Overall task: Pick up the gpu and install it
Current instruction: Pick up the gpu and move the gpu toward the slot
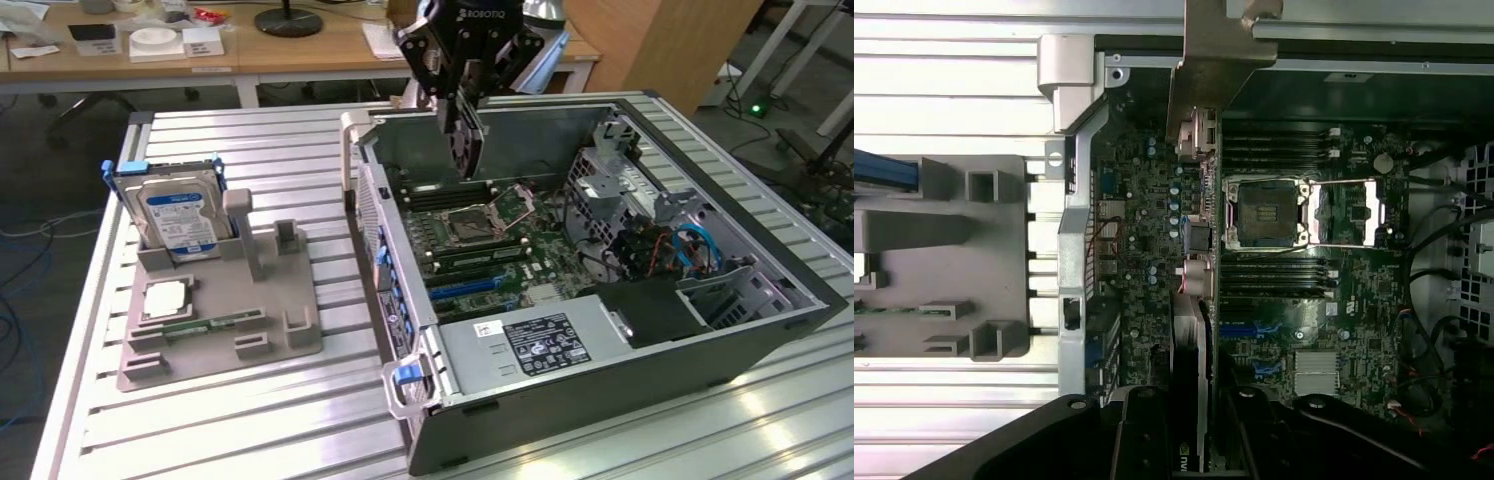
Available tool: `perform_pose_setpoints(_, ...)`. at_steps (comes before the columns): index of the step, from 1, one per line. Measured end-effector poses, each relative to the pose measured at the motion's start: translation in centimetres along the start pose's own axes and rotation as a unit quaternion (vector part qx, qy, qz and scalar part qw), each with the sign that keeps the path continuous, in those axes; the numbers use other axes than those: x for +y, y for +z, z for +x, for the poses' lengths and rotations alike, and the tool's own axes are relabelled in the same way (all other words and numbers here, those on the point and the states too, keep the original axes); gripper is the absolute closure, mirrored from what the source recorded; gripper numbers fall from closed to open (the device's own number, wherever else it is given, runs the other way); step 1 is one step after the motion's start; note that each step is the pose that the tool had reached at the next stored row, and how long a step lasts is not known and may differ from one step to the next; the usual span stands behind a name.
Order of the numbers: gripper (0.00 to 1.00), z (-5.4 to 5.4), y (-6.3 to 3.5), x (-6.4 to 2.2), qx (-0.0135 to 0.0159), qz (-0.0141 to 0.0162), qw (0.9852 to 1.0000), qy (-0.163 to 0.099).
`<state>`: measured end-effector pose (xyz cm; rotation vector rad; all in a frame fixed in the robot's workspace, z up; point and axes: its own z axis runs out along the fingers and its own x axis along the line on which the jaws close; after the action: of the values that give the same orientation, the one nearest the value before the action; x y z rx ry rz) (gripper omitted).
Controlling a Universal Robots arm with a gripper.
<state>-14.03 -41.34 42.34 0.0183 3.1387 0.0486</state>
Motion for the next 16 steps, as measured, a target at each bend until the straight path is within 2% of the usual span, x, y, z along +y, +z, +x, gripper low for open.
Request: perform_pose_setpoints(16,0.73,-1.6,0.05,0.02,0.0,0.0,1.0,0.0)
